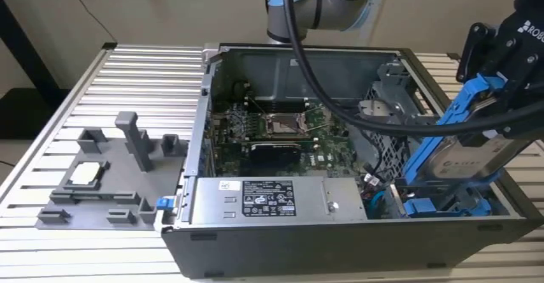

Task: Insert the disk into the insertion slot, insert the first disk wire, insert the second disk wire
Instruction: 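Insert the disk into the insertion slot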

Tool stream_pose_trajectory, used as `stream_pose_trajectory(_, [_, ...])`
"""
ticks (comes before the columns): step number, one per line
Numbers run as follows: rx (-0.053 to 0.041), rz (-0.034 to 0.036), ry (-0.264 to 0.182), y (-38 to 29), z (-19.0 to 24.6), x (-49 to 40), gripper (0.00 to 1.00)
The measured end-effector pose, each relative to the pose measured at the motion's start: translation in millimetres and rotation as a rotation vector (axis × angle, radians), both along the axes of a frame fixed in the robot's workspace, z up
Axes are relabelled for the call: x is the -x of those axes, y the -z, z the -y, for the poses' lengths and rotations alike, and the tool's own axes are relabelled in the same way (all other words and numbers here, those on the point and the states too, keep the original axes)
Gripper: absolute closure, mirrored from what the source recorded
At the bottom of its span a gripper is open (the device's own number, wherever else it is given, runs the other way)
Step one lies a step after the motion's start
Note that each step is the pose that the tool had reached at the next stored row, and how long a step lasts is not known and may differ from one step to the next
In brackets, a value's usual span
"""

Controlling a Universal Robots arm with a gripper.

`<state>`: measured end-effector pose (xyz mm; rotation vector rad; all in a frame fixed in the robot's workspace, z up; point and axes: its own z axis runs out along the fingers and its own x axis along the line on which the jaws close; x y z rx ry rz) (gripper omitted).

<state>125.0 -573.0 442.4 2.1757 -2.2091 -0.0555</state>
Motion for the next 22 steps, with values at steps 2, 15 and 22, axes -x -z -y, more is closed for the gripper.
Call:
stream_pose_trajectory(2, [0.0002, 0.0, 0.0, 2.5, 0.1, -0.3, 0.67])
stream_pose_trajectory(15, [0.0, 0.0, -0.002, 21.2, 0.1, -3.1, 0.67])
stream_pose_trajectory(22, [0.0001, 0.0, -0.01, 28.5, 0.1, -3.4, 0.67])
